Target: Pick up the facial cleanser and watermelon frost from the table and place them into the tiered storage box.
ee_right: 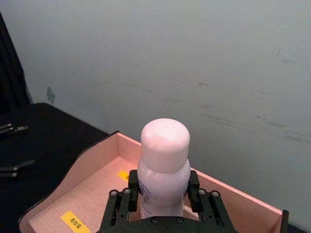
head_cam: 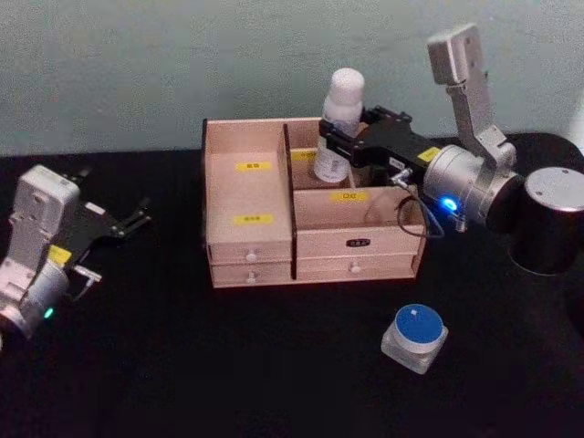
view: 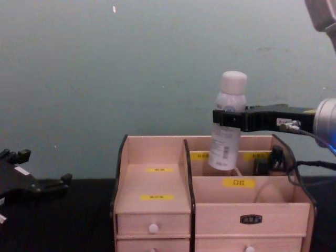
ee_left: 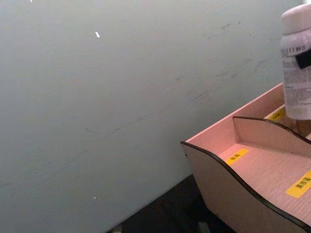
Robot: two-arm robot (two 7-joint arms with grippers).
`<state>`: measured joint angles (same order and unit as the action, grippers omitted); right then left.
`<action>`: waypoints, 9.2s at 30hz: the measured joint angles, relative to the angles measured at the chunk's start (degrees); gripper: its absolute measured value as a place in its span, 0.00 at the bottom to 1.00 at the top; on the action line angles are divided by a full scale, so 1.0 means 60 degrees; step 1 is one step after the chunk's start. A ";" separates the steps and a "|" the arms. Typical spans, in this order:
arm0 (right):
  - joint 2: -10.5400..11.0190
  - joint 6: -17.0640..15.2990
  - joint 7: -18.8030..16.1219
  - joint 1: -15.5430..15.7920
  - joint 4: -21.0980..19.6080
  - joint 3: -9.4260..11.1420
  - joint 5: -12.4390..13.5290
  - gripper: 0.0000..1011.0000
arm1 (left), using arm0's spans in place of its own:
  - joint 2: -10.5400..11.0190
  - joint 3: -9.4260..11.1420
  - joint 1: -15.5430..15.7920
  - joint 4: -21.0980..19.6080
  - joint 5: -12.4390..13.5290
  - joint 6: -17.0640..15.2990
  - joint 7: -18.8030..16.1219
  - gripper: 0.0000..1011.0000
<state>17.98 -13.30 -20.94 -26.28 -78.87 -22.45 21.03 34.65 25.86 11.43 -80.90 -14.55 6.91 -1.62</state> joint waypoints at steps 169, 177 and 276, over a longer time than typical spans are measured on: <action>0.4121 -0.1652 -0.0446 0.5031 -0.4491 0.0625 0.0062 0.99 | 0.0000 0.0000 0.0000 0.0000 0.0000 0.0000 0.0000 0.99; 0.4116 -0.1752 -0.0503 0.5076 -0.4506 0.0645 0.0019 0.99 | 0.0000 0.0000 0.0001 0.0001 0.0000 0.0000 0.0000 0.99; 0.0933 -0.0333 -0.1860 -0.0839 -0.0475 -0.1712 -0.0134 0.70 | 0.0000 0.0000 0.0001 0.0000 0.0000 0.0000 0.0000 0.99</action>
<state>23.58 -15.29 -32.10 -31.32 -81.71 -32.72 20.23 34.65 25.86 11.43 -80.90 -14.55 6.91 -1.62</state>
